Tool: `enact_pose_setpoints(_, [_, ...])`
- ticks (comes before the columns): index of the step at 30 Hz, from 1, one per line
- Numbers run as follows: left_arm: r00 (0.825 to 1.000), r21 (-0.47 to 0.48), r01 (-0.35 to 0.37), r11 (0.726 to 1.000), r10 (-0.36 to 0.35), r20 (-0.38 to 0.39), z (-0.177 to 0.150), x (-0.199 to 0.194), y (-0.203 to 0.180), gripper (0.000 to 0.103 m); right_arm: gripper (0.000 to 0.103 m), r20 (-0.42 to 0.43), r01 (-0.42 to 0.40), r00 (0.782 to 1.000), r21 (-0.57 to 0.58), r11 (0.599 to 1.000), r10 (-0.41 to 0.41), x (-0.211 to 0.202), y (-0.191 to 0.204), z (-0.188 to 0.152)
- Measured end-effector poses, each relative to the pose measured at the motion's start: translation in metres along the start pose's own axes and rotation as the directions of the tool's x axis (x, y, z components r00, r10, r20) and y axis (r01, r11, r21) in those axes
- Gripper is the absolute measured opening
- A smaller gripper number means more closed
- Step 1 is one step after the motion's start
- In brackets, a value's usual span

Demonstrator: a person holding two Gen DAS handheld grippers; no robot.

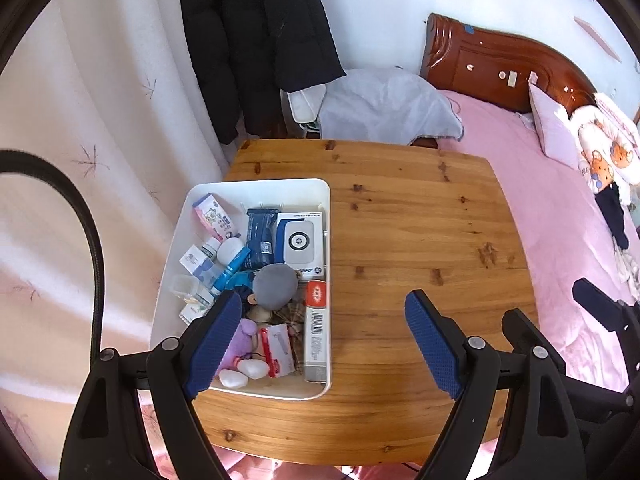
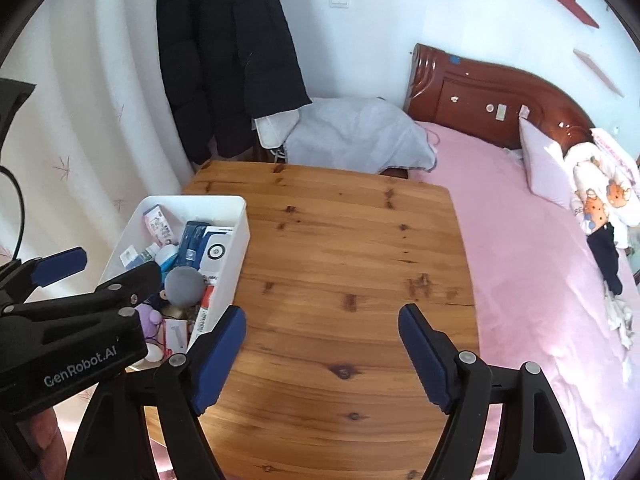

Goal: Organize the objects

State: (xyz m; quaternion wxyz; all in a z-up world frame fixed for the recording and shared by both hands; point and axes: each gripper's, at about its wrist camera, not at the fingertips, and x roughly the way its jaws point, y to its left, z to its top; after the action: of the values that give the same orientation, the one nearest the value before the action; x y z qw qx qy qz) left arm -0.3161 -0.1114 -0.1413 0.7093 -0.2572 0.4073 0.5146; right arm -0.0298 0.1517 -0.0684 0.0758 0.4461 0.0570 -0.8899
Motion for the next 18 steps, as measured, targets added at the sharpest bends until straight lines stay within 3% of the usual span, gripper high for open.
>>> enact_pose_setpoints(18, [1.000, -0.011, 0.000, 1.000, 0.000, 0.023, -0.005, -0.011, -0.019, 0.086, 0.080, -0.010, 0.003, 1.000, 0.070, 0.998, -0.002, -0.012, -0.035, -0.008])
